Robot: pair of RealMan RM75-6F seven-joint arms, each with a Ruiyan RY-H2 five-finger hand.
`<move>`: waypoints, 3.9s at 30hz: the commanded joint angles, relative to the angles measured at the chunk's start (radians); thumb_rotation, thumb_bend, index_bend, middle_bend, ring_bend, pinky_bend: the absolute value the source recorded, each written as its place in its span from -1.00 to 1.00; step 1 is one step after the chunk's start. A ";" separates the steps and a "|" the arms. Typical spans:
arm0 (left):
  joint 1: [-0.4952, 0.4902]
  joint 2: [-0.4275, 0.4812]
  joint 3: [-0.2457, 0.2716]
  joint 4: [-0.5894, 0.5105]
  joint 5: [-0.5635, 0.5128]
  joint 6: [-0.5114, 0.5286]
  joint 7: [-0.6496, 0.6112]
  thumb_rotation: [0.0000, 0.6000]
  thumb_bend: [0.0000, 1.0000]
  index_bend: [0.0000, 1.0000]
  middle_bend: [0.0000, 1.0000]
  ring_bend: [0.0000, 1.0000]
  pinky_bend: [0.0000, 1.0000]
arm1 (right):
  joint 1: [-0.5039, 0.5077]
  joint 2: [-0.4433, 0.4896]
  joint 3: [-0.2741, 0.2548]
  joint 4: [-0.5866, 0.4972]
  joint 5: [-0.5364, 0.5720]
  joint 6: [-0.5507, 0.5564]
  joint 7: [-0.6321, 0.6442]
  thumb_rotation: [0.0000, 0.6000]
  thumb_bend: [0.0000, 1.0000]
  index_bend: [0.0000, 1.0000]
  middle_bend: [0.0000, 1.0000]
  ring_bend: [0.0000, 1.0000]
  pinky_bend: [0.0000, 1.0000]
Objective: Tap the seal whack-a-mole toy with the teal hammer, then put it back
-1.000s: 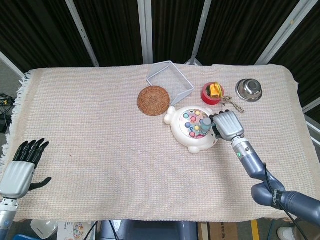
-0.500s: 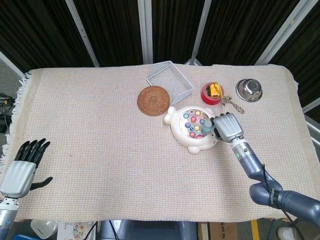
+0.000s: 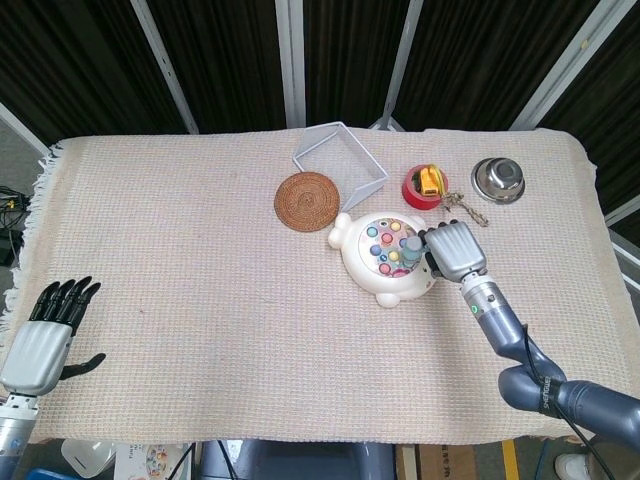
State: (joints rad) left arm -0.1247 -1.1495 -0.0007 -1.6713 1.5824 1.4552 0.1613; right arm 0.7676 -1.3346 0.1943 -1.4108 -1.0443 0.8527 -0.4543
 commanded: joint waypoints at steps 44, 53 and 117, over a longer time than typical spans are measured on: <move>0.015 0.002 0.013 -0.002 0.015 0.028 -0.001 1.00 -0.74 -1.00 -1.00 -1.00 -1.00 | -0.219 -0.044 -0.129 0.249 -0.116 0.106 0.368 1.00 0.54 0.75 0.56 0.07 -0.12; 0.021 0.007 0.015 -0.013 0.015 0.034 0.009 1.00 -0.74 -1.00 -1.00 -1.00 -1.00 | -0.235 -0.123 -0.130 0.421 -0.143 0.055 0.492 1.00 0.35 0.60 0.44 -0.04 -0.21; 0.017 0.003 0.003 -0.012 0.005 0.028 0.013 1.00 -0.74 -1.00 -1.00 -1.00 -1.00 | -0.213 0.021 -0.069 0.221 -0.042 -0.131 0.370 1.00 -0.18 -0.95 -0.66 -0.99 -1.00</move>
State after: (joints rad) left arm -0.1079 -1.1465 0.0019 -1.6831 1.5870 1.4828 0.1741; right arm 0.5538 -1.3218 0.1250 -1.1783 -1.0899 0.7209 -0.0794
